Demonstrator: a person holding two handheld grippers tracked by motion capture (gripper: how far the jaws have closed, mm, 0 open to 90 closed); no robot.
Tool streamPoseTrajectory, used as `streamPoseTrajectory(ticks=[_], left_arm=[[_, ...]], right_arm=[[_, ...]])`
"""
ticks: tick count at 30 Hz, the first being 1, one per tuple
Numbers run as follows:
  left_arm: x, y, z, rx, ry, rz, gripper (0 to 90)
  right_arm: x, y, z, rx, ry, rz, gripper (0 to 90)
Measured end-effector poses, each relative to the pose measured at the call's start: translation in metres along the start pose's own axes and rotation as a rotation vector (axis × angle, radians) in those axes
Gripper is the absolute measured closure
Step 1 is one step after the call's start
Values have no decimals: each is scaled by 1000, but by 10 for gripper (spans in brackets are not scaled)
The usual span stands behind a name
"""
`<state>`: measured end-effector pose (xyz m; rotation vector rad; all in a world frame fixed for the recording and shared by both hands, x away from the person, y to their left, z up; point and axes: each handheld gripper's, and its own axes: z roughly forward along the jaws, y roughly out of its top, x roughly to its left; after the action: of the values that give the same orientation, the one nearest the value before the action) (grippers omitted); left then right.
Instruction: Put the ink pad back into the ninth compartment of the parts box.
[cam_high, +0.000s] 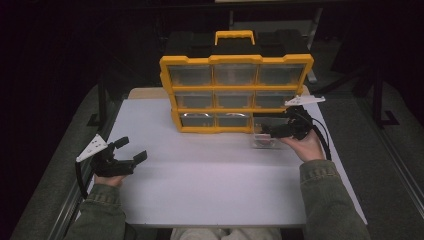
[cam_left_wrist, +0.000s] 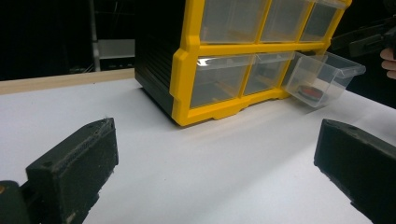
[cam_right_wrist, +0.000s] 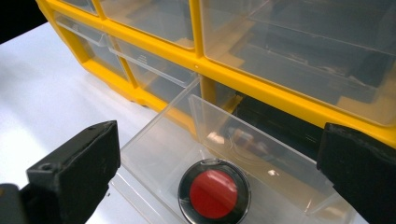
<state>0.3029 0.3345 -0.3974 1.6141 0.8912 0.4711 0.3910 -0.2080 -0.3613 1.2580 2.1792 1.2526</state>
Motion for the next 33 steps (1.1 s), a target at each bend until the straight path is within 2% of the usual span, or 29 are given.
streamPoseTrajectory(ticks=[1,10,24,33], left_arm=[[0,0,0,0,0,0,0],[-1,0,-2,4,3,3,0],[-2,-1,-1,6,4,4,0],[-3,-1,-1,11,1,5,0]], right_arm=[[-1,-1,-2,-20,2,7,0],[-2,-8,-15,-71,4,19,0],[-6,-21,-27,-91,23,30,0],[-5,-29,-37,-118,31,16,0]])
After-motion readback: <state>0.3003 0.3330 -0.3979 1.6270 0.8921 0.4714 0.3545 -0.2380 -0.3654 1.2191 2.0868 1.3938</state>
